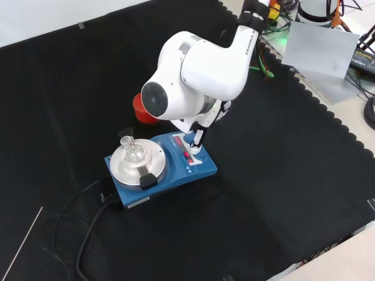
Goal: Turn on the heater.
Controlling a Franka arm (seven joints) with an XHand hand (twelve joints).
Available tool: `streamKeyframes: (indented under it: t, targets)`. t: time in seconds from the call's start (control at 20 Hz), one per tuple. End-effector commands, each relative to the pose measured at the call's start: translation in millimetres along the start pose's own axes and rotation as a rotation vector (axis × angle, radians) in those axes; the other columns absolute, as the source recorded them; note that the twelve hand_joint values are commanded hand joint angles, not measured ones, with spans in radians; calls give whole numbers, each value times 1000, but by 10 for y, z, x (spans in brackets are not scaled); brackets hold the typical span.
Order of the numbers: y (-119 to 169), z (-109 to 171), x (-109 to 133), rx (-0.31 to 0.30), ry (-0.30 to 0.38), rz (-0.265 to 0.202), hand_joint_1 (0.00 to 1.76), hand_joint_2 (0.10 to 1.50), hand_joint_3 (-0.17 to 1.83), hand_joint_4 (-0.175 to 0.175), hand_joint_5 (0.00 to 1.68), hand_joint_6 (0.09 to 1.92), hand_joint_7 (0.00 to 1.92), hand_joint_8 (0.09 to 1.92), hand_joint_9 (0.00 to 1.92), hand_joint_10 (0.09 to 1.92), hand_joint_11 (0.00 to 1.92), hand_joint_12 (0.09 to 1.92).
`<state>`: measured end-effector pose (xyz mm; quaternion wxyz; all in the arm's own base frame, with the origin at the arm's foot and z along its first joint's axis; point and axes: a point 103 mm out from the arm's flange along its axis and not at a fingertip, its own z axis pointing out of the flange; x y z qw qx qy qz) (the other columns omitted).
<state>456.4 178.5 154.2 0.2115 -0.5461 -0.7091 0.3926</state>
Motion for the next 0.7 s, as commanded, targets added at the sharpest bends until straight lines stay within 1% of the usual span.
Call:
streamKeyframes:
  t: [0.05, 0.3, 0.65, 0.7]
  targets:
    - [-76, -63, -84, -26, 35, -6, 1570, 528, 1277, -8, 387, 118, 1785, 1920, 1920, 1766, 1825, 1610]
    - [-209, -247, -114, -70, 61, -15, 1571, 528, 1277, -8, 389, 117, 1786, 1920, 1920, 1766, 1825, 1609]
    - [-274, -365, -261, -87, 83, -12, 1571, 527, 1277, -9, 391, 114, 1785, 1920, 1920, 1764, 1826, 1608]
    - [-272, -381, -213, -87, 74, -2, 1571, 527, 1277, -9, 391, 114, 1785, 1920, 1920, 1764, 1826, 1608]
